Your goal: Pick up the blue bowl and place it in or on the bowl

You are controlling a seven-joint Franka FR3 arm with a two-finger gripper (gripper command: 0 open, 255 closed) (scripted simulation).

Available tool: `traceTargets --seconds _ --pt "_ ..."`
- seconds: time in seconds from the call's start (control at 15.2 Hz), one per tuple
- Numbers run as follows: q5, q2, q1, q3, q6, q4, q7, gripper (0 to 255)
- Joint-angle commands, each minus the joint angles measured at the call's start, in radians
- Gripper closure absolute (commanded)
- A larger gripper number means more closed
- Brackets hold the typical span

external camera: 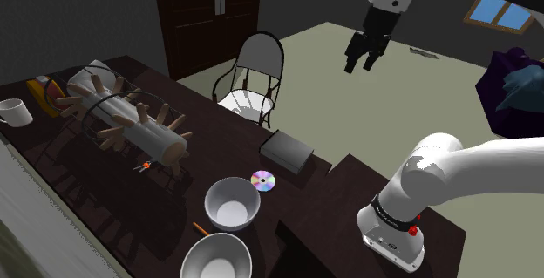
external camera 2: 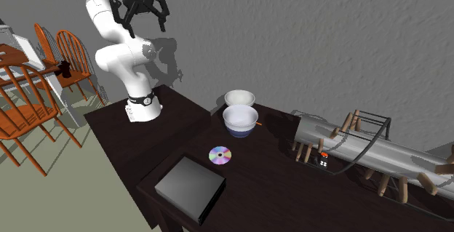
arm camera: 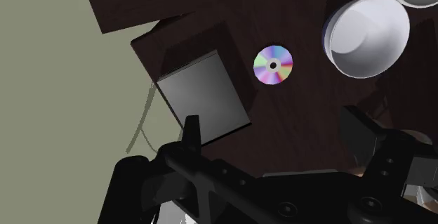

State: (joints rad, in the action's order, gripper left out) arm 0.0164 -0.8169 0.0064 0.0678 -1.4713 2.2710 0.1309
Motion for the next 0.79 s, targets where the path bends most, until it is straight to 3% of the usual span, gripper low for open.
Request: traceTargets --seconds 0.0,0.73 --pt "0.000 0.000 0.000 0.000 0.000 0.000 0.000 0" --pt "0.106 -0.005 0.048 -0.089 -0.363 0.344 0.076 0"
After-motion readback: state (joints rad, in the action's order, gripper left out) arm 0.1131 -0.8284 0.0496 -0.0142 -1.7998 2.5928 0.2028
